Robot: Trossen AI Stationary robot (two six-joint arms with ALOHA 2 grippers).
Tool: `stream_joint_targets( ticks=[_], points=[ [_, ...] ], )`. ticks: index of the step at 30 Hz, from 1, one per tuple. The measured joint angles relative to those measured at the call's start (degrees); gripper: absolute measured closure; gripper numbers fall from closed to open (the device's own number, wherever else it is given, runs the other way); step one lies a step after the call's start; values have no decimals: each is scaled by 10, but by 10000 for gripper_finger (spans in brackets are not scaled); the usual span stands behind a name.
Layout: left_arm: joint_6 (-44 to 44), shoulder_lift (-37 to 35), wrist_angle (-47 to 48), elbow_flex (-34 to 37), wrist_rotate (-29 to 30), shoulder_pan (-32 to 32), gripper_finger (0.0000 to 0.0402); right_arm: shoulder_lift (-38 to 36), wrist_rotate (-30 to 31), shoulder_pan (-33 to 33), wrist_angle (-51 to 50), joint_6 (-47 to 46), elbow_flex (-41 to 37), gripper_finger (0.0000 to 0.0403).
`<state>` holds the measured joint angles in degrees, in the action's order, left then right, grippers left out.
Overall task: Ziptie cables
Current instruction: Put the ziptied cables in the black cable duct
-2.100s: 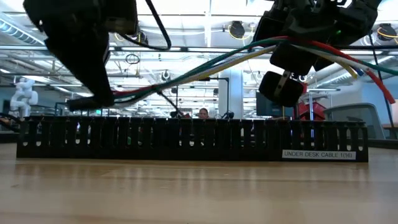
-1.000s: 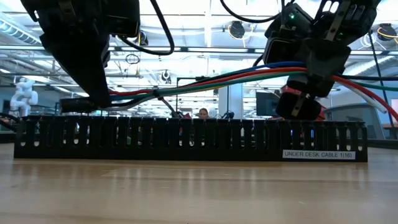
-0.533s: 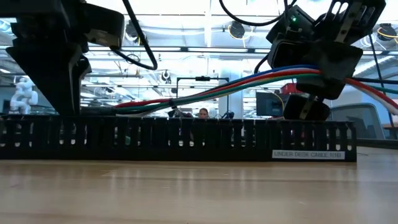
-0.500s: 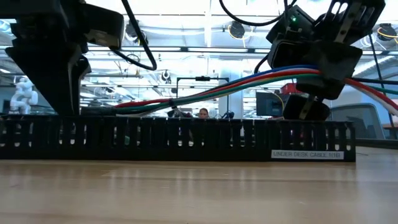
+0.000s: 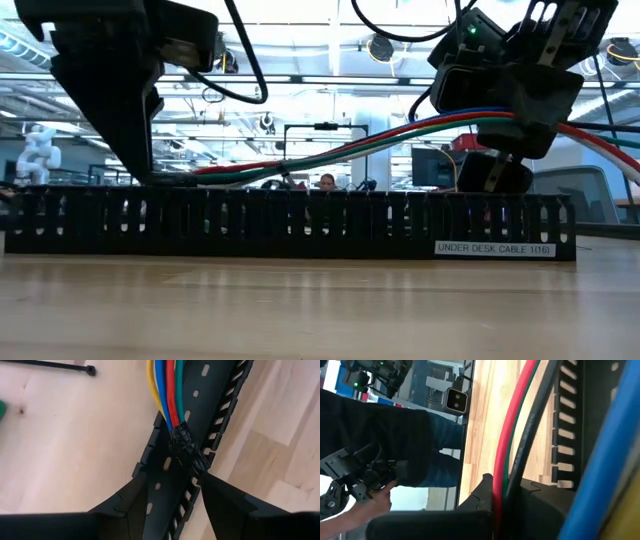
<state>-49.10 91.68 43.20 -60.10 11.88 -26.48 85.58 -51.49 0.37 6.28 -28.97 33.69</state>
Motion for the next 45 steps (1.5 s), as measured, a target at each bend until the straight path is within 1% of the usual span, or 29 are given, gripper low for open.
stream_joint_targets(
  ticks=[5,13,14,17,20,24,26,28,31,32,33,35,37,42,44,45],
  points=[
    [1,0,0,0,2,3,224,0,4,18,0,-1,0,359],
    [-1,0,-1,-1,2,3,223,0,23,35,-6,6,0,273],
    [-1,0,-1,-1,-1,3,223,0,23,35,-9,8,0,262],
    [-1,0,0,-1,-34,3,223,0,20,35,-17,21,0,233],
    [-18,-1,0,-1,-42,3,223,0,20,35,-23,33,1,213],
    [-35,-20,-3,-6,-39,4,223,0,21,35,-25,36,1,200],
    [-31,-32,-2,-17,-21,8,223,0,21,35,-28,46,1,198],
    [-16,-46,-8,-33,12,15,223,0,21,35,-31,50,1,197],
    [26,-58,-72,-42,84,32,223,0,21,35,-32,50,1,197],
    [38,-57,-93,-42,86,43,223,0,21,35,-32,50,1,197],
    [44,-56,-115,-40,70,56,223,0,21,35,-33,50,1,197],
    [46,-50,-156,-31,2,88,223,0,21,35,-35,50,1,197],
    [65,-42,-158,-27,-44,115,223,0,21,35,-35,51,1,197],
    [124,-40,-136,-27,-59,175,223,0,21,35,-39,52,1,197],
    [146,-30,-120,-27,-89,193,223,0,21,35,-40,58,1,197],
    [150,-25,-121,-27,-115,202,223,0,21,35,-40,61,1,197]
  ],
)
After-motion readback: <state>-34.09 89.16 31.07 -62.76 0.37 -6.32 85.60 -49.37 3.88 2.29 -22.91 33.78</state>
